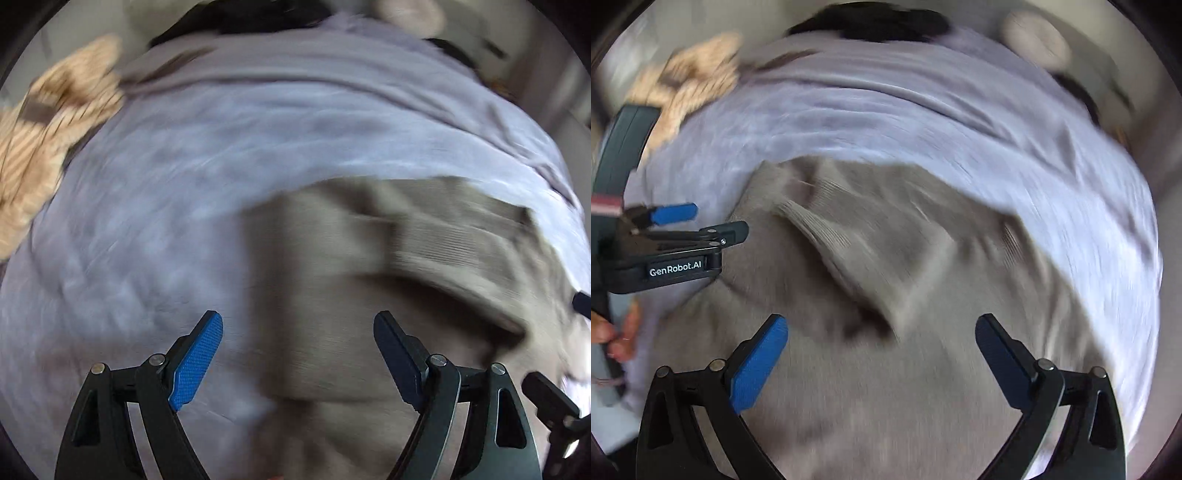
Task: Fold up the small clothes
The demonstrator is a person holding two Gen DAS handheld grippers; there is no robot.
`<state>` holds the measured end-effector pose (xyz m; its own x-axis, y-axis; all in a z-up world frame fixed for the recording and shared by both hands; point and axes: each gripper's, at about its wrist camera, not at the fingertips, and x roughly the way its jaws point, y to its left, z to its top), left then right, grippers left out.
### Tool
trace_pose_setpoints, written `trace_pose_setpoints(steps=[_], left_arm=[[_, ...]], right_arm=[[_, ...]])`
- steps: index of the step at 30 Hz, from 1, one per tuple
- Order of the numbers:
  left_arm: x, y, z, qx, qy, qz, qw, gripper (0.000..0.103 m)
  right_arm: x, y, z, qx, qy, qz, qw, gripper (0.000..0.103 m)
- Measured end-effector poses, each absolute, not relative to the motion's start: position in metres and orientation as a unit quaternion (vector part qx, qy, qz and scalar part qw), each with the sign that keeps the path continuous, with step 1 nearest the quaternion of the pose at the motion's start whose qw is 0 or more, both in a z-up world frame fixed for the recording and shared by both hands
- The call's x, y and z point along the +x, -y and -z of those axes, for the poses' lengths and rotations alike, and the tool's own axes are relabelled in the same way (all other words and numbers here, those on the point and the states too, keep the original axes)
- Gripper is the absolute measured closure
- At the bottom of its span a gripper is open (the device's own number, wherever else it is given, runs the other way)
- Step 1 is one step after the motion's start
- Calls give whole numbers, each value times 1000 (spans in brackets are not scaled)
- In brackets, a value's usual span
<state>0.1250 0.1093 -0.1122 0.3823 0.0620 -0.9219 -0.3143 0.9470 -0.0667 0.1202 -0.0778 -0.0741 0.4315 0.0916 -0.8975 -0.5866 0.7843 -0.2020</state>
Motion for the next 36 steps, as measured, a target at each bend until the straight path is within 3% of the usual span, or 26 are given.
trace_pose_setpoints(steps=[4, 5, 6, 8, 13, 17, 19, 21, 22, 25, 26, 27, 28, 33, 36], left_arm=[[128, -130, 131, -133, -545, -142, 815, 18], [127, -132, 134, -136, -547, -143, 814, 18], [128, -134, 137, -141, -550, -143, 811, 18], [126, -136, 138, -148, -551, -141, 809, 18], [130, -129, 136, -135, -546, -130, 816, 18], [137, -125, 149, -128, -561, -130, 807, 18], [137, -127, 149, -134, -561, -128, 807, 18], [137, -131, 144, -142, -557, -124, 809, 18], [137, -133, 143, -145, -555, -123, 810, 18], [142, -139, 145, -141, -566, -128, 802, 18], [143, -139, 145, -140, -567, -130, 801, 18], [144, -139, 145, -140, -568, -132, 800, 18], [144, -138, 144, -138, -567, -134, 801, 18], [143, -120, 146, -97, -570, -124, 807, 18], [142, -112, 155, -79, -573, -119, 807, 18]], right_arm=[[135, 24, 116, -381, -460, -195, 778, 27], [138, 22, 127, -410, -459, -184, 766, 50], [143, 21, 137, -431, -461, -175, 756, 92], [154, 36, 133, -385, -488, -184, 762, 93], [180, 140, 74, -87, -500, -189, 841, 93], [180, 247, 92, 123, -518, -138, 835, 92], [177, 285, 119, 210, -539, -122, 807, 87], [172, 312, 140, 260, -556, -108, 782, 62], [169, 319, 144, 276, -551, -113, 779, 56], [167, 339, 151, 356, -526, -118, 763, 51], [171, 342, 154, 376, -523, -115, 756, 54], [174, 346, 158, 401, -519, -116, 746, 81], [178, 349, 157, 409, -520, -111, 742, 96], [181, 338, 116, 324, -498, -141, 792, 96], [177, 344, 123, 288, -513, -124, 799, 96]])
